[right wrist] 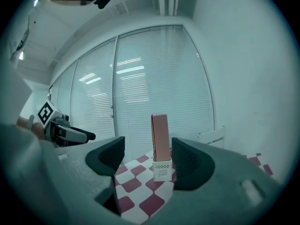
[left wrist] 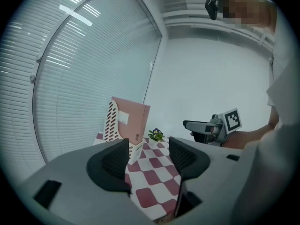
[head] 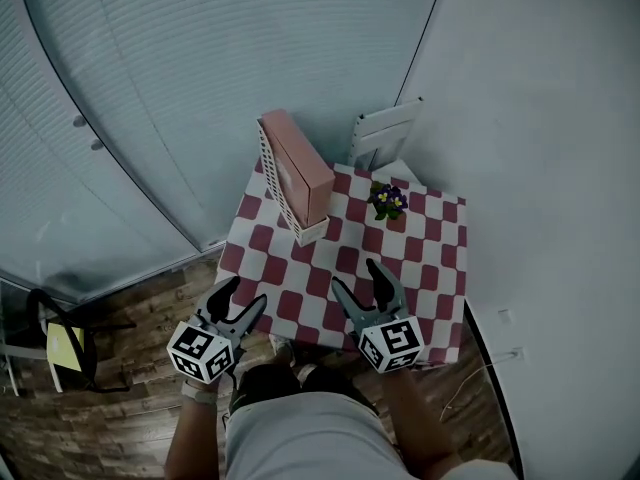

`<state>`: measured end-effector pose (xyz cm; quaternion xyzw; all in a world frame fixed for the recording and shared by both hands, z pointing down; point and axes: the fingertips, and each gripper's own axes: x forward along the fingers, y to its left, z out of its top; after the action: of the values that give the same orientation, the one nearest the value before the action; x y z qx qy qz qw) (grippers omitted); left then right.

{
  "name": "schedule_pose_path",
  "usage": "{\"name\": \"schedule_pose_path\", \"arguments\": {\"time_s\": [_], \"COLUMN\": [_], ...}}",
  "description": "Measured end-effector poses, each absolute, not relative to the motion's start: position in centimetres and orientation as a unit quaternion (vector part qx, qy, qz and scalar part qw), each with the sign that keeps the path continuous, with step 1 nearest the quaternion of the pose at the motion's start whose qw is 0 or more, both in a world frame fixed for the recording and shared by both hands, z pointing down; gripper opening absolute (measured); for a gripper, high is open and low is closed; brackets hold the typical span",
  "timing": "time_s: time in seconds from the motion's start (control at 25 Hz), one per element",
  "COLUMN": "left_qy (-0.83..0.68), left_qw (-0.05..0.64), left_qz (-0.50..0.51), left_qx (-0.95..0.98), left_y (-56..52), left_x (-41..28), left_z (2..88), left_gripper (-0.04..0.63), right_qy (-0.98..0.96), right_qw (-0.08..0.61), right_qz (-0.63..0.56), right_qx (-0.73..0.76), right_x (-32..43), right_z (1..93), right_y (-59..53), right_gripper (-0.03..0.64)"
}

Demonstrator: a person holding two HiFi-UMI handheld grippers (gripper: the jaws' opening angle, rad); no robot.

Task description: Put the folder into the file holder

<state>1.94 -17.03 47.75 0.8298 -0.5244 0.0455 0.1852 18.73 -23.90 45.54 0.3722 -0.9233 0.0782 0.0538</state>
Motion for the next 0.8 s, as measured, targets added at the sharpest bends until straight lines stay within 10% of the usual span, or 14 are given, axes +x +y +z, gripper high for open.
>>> {"name": "schedule_pose_path", "arguments": {"time_s": [0.8], "left_qy": [-0.532], "left_qw": [0.166], "left_qz": [0.042], "left_qx": [0.829], "left_y": [-16.4], "left_x": [3.4], "left_z": [46.4], "left_gripper": [0.249], "right_qy": [-0.931], "right_qw": [0.081], "right_qz": [0.066], "right_qx": [0.349], "right_x": [19.1], "right_z": [46.1], "right_y": [-20.8], "right_gripper": [0.310]}}
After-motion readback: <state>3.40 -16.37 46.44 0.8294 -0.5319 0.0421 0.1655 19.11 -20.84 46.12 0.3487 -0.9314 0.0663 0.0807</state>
